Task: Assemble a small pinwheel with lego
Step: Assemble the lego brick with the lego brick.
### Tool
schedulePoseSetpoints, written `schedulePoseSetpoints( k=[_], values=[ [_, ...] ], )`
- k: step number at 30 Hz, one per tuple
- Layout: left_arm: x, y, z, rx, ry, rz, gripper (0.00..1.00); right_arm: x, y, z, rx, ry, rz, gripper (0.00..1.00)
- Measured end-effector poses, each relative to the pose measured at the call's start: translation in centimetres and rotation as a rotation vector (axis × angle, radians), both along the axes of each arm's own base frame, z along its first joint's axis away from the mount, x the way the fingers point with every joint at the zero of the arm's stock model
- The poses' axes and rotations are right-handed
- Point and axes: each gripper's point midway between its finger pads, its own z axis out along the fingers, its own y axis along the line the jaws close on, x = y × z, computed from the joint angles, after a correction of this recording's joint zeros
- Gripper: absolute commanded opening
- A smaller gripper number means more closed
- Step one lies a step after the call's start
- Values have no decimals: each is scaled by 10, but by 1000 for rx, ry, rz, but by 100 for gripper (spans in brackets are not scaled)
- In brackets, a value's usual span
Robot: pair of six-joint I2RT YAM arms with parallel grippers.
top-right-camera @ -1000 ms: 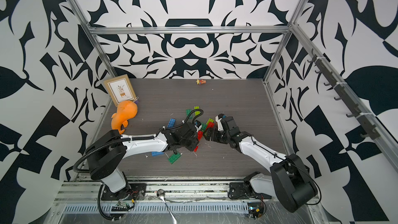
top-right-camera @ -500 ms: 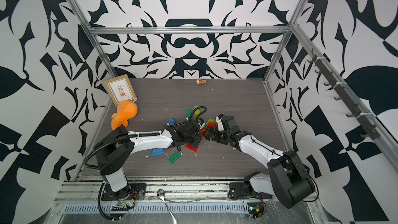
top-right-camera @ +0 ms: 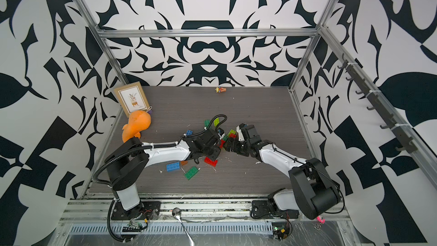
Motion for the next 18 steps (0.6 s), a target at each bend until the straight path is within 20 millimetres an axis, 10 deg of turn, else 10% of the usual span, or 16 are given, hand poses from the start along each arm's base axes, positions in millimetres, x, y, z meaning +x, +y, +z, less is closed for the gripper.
schedulePoseSetpoints(
  k=[18],
  values=[
    [2, -6, -4, 17, 7, -26, 25, 17, -4, -20, -70, 49, -45, 82]
  ],
)
